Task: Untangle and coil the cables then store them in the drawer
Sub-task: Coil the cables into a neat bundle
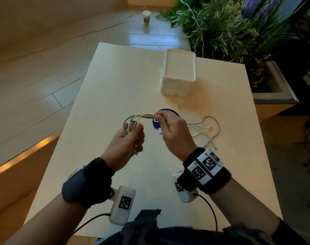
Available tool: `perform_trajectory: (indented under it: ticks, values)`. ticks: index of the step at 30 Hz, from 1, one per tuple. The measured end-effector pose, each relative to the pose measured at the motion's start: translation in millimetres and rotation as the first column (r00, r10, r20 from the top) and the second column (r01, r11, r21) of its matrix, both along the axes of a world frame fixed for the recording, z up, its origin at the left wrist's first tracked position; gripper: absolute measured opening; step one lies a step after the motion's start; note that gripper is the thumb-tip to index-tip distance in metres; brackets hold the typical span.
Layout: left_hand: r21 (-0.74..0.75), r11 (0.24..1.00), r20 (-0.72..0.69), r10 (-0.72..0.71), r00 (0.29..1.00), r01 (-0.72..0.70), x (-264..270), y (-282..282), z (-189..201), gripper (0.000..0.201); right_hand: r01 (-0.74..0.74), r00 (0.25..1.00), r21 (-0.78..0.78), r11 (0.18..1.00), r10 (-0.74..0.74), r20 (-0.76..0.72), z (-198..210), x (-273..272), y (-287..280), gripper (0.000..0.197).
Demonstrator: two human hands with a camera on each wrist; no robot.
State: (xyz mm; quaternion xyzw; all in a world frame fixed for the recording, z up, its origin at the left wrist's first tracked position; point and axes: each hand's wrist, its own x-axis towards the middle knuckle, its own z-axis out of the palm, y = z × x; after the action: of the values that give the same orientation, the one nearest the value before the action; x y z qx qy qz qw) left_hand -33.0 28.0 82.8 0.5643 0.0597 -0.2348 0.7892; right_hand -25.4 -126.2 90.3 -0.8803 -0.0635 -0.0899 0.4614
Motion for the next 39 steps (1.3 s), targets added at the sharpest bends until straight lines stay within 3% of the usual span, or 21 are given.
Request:
perform_trajectory:
  ticks: [3, 6, 12, 16, 20, 23, 26, 28, 31, 36, 39]
  values:
    - [-0.018, 0.984, 0.000, 0.175, 0.985, -0.175, 4, -5, 3, 0.028, -0.046, 0.999, -0.007, 0.999, 0.046, -0.017, -7, -12, 14, 0.026]
    - [0.004, 0.968, 0.002, 0.252, 0.968, -0.252, 6, -8, 6, 0.033, -0.152, 0.987, -0.040, 0.988, 0.149, -0.061, -11, -25, 23, 0.040]
    - [-0.178, 0.935, -0.070, 0.298, 0.952, -0.306, 0, -20, 8, 0.028, -0.085, 0.995, -0.001, 0.996, 0.085, 0.059, -6, -29, 28, 0.039]
    - [-0.261, 0.919, -0.138, 0.269, 0.953, -0.297, -1, -23, 13, 0.039, -0.096, 0.995, 0.001, 0.995, 0.095, 0.038, -8, -34, 34, 0.044]
    - [-0.170, 0.933, -0.096, 0.304, 0.948, -0.317, -4, -29, 17, 0.045, -0.068, 0.993, 0.058, 0.996, 0.073, -0.093, 0, -42, 38, 0.063]
    - [-0.161, 0.913, -0.108, 0.362, 0.926, -0.375, -5, -30, 21, 0.037, -0.109, 0.983, 0.063, 0.992, 0.117, -0.141, 3, -43, 37, 0.071]
    - [-0.242, 0.843, -0.150, 0.456, 0.877, -0.480, 6, -21, 24, 0.031, -0.150, 0.952, 0.167, 0.975, 0.188, -0.241, -2, -47, 25, 0.070]
    - [-0.304, 0.799, -0.175, 0.489, 0.855, -0.519, 17, -3, 24, 0.029, -0.260, 0.900, 0.139, 0.956, 0.292, -0.325, -8, -57, 13, 0.059]
    - [-0.175, 0.882, -0.091, 0.427, 0.900, -0.437, 21, 23, 19, 0.023, -0.432, 0.852, -0.116, 0.894, 0.363, -0.376, -19, -65, -1, 0.037]
    - [0.129, 0.931, 0.060, 0.336, 0.940, -0.341, 10, 50, 12, 0.012, -0.454, 0.882, -0.409, 0.792, 0.334, -0.334, -36, -55, -26, 0.020]
    - [0.416, 0.891, 0.274, 0.065, 0.959, -0.180, 0, 52, 8, 0.018, -0.449, 0.878, -0.424, 0.786, 0.299, -0.375, -39, -47, -26, 0.019]
